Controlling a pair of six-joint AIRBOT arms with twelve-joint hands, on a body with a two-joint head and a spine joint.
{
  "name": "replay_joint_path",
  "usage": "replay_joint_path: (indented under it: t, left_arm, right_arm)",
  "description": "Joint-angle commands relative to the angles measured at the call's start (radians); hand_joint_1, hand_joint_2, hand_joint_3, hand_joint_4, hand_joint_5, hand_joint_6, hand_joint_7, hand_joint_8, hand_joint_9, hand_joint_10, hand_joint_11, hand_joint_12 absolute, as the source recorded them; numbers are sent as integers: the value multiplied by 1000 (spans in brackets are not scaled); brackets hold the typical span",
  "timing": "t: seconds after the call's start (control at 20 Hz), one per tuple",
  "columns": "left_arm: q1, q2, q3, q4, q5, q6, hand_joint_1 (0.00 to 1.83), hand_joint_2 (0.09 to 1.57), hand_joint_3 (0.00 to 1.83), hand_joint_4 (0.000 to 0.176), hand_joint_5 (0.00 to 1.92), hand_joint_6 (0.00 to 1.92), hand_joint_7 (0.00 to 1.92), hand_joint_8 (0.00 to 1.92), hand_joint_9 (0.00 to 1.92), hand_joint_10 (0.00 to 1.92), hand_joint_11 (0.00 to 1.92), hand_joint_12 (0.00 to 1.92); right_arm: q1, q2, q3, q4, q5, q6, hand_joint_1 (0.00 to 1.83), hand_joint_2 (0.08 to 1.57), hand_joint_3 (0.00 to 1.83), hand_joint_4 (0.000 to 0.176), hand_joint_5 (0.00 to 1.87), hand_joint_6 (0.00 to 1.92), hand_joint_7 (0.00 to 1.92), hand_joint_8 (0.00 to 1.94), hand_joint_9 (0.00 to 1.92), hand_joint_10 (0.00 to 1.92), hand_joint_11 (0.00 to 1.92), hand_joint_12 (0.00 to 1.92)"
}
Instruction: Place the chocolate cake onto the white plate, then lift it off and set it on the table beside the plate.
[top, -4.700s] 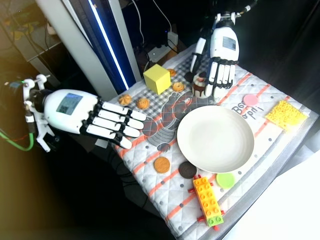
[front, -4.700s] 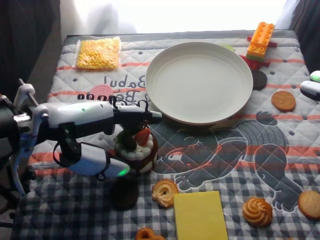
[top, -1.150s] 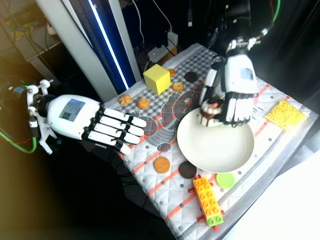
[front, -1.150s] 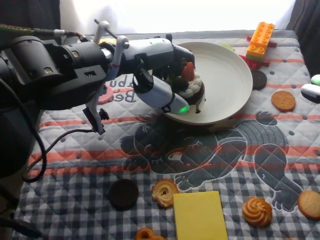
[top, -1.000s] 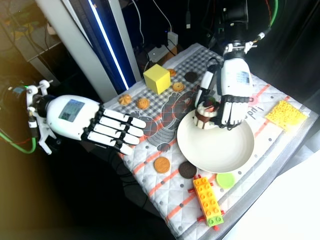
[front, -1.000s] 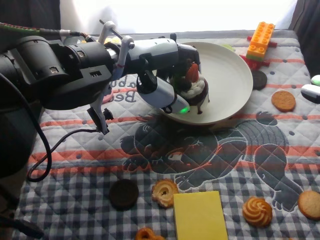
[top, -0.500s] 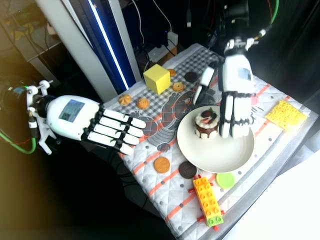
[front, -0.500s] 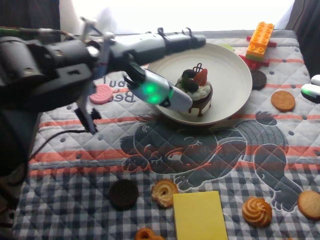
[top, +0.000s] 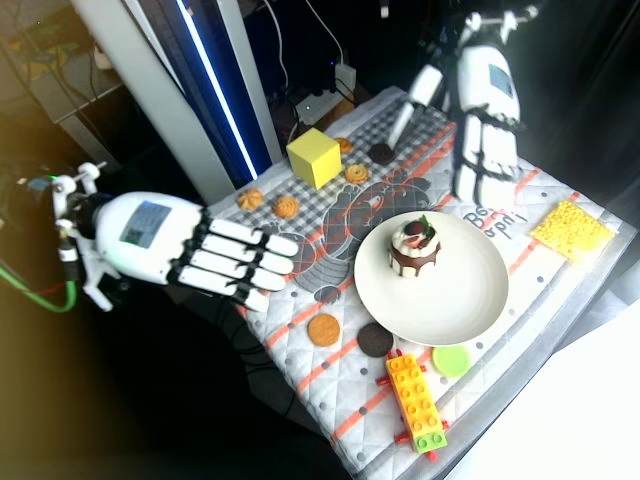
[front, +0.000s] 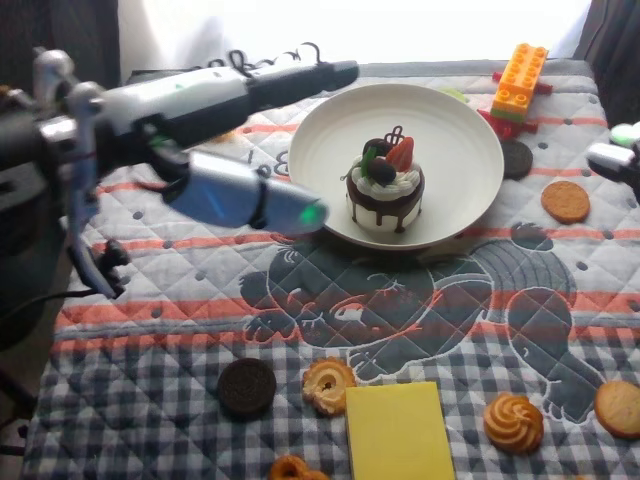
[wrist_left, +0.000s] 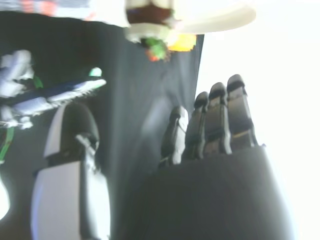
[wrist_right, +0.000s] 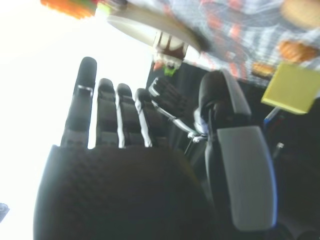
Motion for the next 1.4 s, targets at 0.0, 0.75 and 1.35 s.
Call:
replay_joint_path:
  t: [0.0, 0.75, 1.35]
  left_arm:
    - [9, 20, -13, -22, -147, -7, 879, 1123, 27, 173, 0, 0, 0, 0, 0, 0, 0, 0]
    - [306, 162, -139, -97, -293, -37, 915, 1136, 0, 56, 141, 533, 52, 756, 0, 985, 0, 1531]
    - [334, 158, -138, -93, -275, -55, 866, 1216, 0, 46, 248, 310, 211, 156, 0, 658, 0, 1356]
  right_arm:
    - [35, -9, 15, 9, 81, 7, 825, 1219, 0, 30, 32, 11, 2, 0, 96, 45, 0, 804]
    - [581, -331, 278, -305, -470, 60, 1021, 1180, 0, 0, 104, 29, 107, 14, 0, 652, 0, 1706]
    - [645, -476, 369, -389, -603, 60, 1173, 1149, 0, 0, 126, 1, 97, 0, 143, 328, 0, 1353]
